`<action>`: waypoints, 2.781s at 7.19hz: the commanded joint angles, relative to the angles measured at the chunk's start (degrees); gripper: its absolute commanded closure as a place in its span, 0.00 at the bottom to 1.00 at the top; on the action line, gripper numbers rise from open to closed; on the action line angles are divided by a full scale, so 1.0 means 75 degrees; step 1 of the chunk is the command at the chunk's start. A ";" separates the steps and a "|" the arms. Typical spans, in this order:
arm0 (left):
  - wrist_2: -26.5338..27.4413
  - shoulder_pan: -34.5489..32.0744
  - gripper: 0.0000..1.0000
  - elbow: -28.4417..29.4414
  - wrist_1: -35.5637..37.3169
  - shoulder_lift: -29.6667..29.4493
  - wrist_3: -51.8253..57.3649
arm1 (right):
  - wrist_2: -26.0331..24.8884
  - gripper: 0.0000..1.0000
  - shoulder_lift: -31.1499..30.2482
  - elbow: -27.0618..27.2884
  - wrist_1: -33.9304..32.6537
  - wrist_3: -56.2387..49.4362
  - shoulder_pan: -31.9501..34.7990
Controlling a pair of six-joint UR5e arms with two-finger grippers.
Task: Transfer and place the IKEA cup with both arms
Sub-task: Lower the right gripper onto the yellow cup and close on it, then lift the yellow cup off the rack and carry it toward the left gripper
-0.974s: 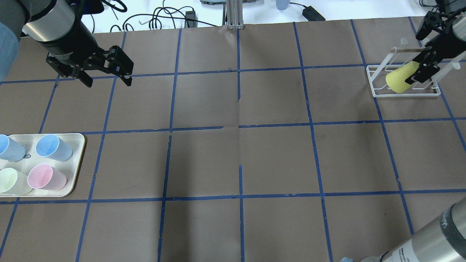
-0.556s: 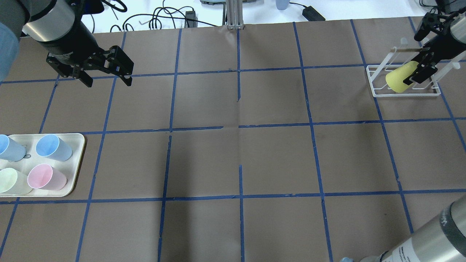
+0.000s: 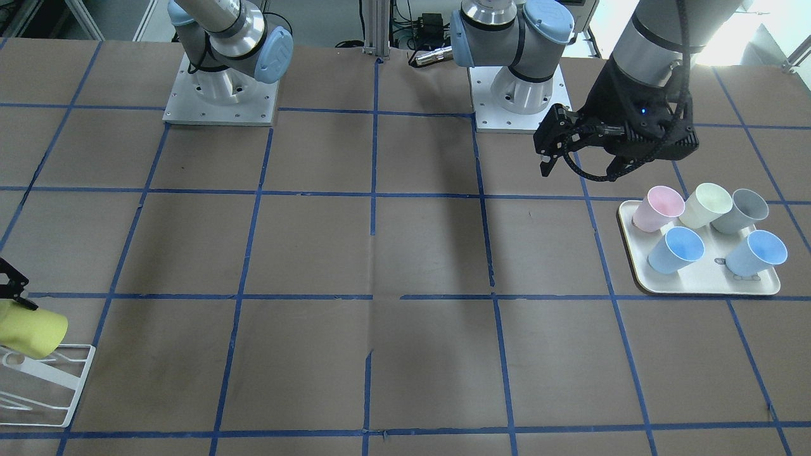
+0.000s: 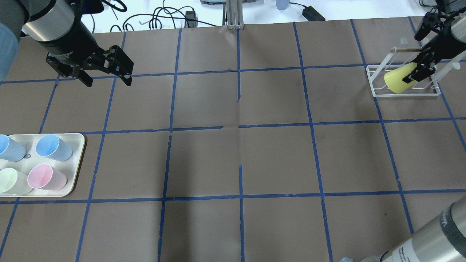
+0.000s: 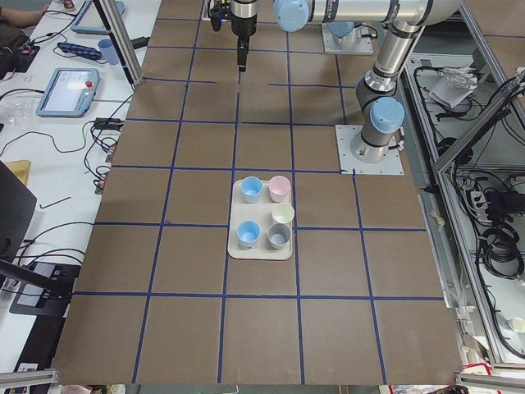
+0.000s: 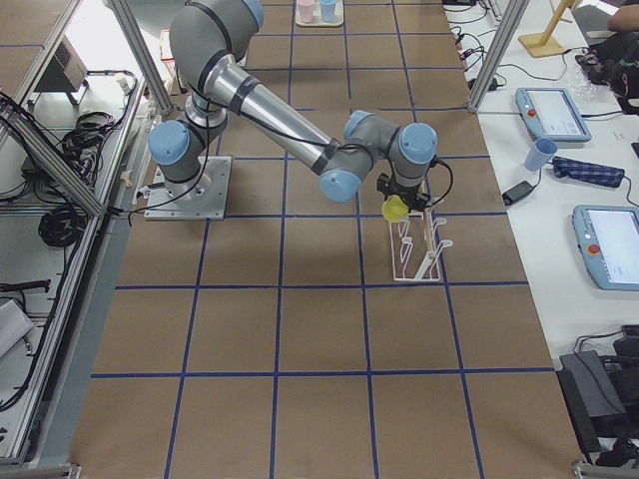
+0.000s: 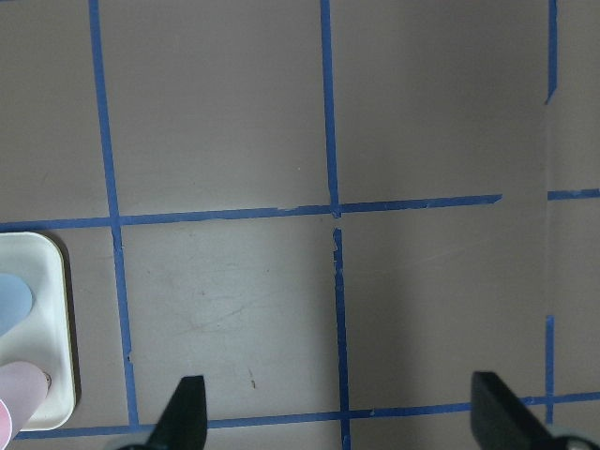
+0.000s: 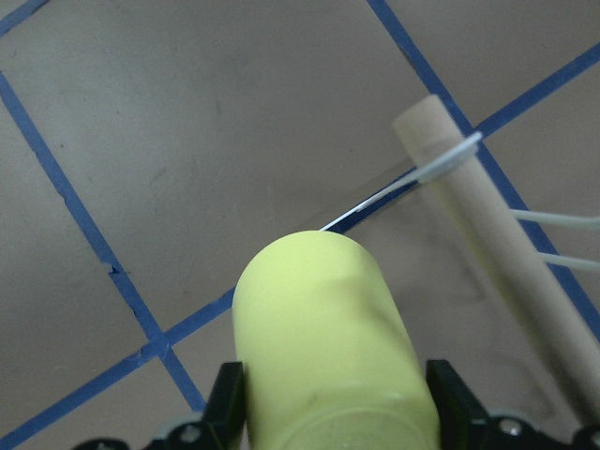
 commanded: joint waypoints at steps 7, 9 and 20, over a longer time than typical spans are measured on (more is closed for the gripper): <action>-0.0001 0.0012 0.00 0.0012 0.0038 0.0012 -0.0008 | -0.0508 0.48 -0.1211 -0.0442 0.1281 0.0044 -0.0012; -0.0048 0.0012 0.00 0.0023 0.0049 0.0012 -0.0008 | -0.0671 0.74 -0.1693 -0.0723 0.2160 0.0033 -0.0012; -0.6120 0.2250 0.00 -0.1144 -0.1439 0.0737 0.1470 | 0.5483 0.90 -0.2468 -0.0607 0.7094 -0.0260 0.1099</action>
